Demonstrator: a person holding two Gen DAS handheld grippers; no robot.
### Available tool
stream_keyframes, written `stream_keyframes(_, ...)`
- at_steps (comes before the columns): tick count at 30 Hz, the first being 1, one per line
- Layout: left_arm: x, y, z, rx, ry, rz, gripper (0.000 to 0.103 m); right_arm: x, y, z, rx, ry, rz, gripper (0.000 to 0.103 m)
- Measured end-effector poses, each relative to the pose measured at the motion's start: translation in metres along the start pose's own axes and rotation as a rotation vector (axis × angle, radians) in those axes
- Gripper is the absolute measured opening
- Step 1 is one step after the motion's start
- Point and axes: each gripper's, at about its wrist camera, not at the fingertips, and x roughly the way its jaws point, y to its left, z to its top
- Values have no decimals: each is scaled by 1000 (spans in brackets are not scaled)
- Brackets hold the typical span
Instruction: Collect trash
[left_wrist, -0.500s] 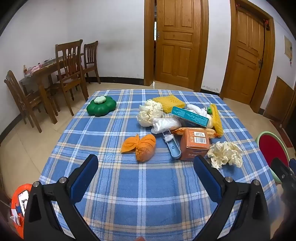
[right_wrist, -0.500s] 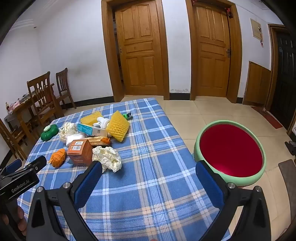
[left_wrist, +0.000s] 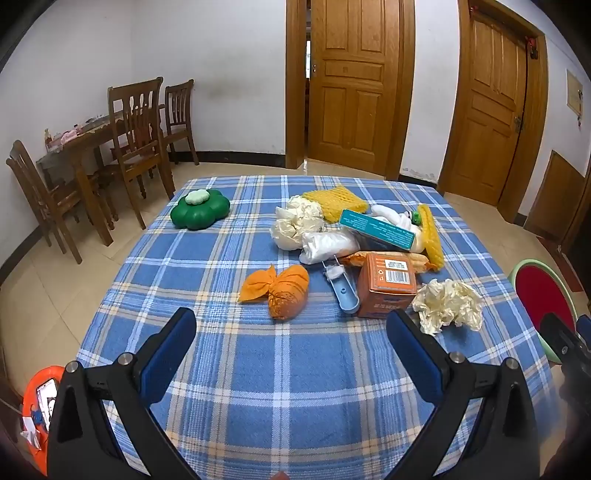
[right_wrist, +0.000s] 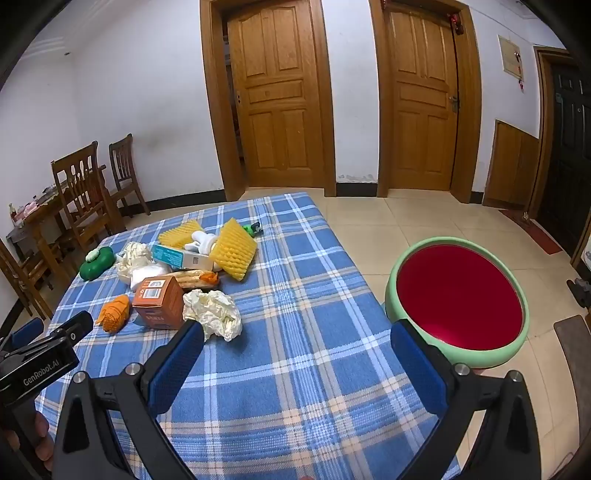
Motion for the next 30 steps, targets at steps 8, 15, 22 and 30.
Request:
stream_keyframes(8, -1, -3, -5, -3, 1, 6, 101, 0, 2, 1, -4, 2, 1, 103)
stream_keyframes(15, 0, 0, -1, -5, 7, 5, 102, 1, 2, -1, -5, 5, 0, 103)
stream_keyframes(22, 0, 1, -2, -4, 8, 6, 101, 1, -1, -1, -5, 9, -2, 103)
stream_keyframes(30, 0, 2, -2, -6, 7, 4, 101, 2, 1, -4, -6, 9, -1, 103)
